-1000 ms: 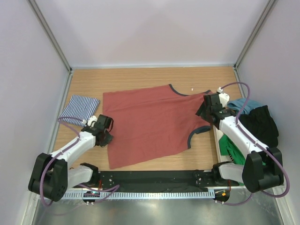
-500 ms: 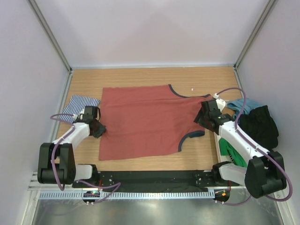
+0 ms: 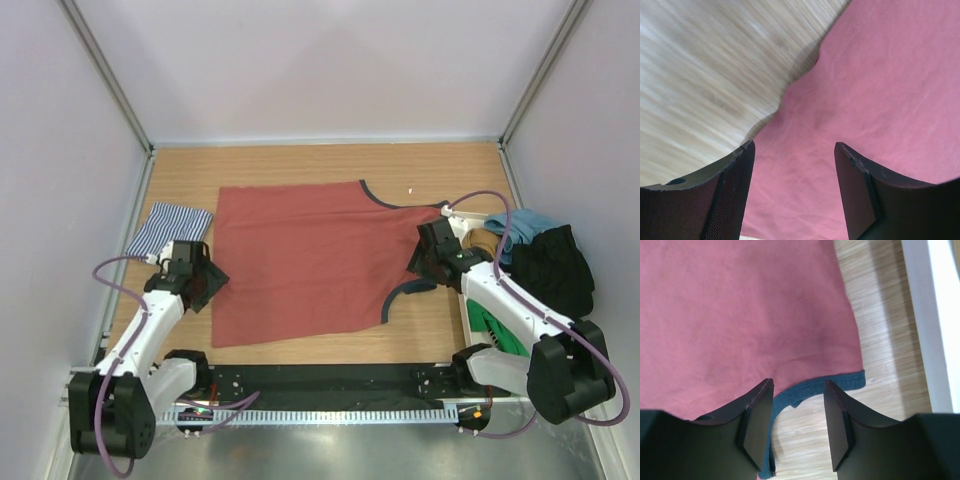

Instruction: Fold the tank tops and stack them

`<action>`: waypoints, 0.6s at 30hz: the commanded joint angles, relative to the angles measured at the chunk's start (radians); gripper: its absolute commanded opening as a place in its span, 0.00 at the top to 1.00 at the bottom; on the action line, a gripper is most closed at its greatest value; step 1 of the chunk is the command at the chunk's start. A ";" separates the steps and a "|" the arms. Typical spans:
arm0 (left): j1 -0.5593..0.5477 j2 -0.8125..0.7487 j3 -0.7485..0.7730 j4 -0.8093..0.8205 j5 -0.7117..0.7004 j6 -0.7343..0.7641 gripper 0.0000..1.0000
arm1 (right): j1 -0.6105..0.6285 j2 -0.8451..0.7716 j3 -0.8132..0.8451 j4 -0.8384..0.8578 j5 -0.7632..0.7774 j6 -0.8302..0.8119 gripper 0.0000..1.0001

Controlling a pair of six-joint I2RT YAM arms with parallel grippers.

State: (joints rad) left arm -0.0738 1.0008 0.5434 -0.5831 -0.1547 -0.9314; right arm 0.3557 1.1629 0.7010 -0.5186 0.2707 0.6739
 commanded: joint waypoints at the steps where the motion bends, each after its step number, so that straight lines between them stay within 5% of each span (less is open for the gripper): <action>1: -0.007 -0.053 0.052 -0.096 -0.072 -0.037 0.34 | 0.026 -0.016 -0.003 -0.044 0.027 0.044 0.50; 18: -0.228 0.074 0.167 -0.089 -0.129 -0.063 0.36 | 0.077 -0.040 -0.158 0.026 0.015 0.130 0.55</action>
State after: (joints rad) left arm -0.2707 1.0416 0.6777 -0.6930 -0.2466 -0.9710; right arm 0.4255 1.1103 0.5400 -0.5457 0.2722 0.7761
